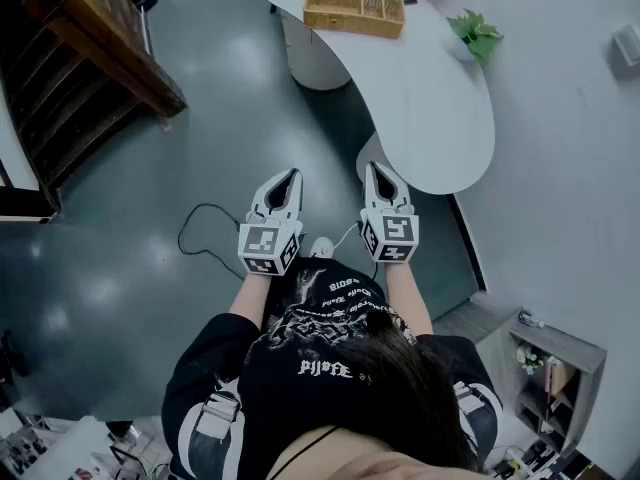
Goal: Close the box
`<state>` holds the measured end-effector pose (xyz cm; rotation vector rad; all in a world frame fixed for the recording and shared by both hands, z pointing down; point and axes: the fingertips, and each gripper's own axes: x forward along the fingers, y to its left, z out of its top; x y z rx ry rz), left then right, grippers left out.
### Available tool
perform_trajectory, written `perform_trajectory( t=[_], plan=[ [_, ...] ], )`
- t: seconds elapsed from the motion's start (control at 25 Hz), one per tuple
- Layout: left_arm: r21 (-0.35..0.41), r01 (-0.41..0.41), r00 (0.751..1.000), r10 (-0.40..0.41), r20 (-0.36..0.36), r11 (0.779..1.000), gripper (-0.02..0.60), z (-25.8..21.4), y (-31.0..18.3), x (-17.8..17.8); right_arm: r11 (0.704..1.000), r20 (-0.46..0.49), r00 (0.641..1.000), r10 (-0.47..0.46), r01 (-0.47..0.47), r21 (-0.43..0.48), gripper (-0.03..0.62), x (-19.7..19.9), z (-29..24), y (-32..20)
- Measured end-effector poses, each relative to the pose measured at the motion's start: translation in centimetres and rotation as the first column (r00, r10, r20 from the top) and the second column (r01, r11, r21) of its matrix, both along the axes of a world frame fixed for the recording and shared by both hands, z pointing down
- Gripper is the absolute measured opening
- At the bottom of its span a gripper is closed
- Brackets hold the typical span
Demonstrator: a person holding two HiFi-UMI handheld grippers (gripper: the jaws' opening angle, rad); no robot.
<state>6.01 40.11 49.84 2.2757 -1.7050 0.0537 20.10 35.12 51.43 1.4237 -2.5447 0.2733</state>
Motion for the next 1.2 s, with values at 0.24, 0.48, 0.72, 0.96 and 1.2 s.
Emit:
perform_trajectory(
  t=[0.24, 0.48, 0.72, 0.96, 1.2],
  plan=[
    [-0.016, 0.002, 1.0, -0.002, -0.005, 1.0, 0.028, 0.2, -0.3, -0.1, 1.0, -0.011, 1.0, 0.01, -0.01, -0.008, 0.025, 0.4, 0.1, -0.5],
    [-0.022, 0.002, 1.0, -0.002, -0.019, 1.0, 0.028, 0.5, -1.5, -1.2, 0.999, 0.042, 0.999, 0.028, -0.027, -0.02, 0.025, -0.3, -0.1, -1.7],
    [-0.013, -0.028, 0.999, 0.028, -0.039, 1.0, 0.028, 0.3, -3.6, -3.8, 0.998, 0.045, 0.997, 0.063, -0.062, -0.02, 0.025, -2.3, -0.5, -3.3],
    [-0.045, -0.139, 0.99, 0.137, -0.037, 0.989, 0.028, 0.8, -7.0, -5.5, 0.993, 0.047, 0.992, 0.116, -0.115, -0.01, 0.025, -4.7, -1.0, -5.6],
    [-0.007, -0.163, 0.985, 0.162, -0.052, 0.987, 0.028, 0.2, -10.3, -8.0, 0.992, -0.001, 0.992, 0.128, -0.128, 0.023, 0.026, -8.0, -0.9, -8.3]
  ],
)
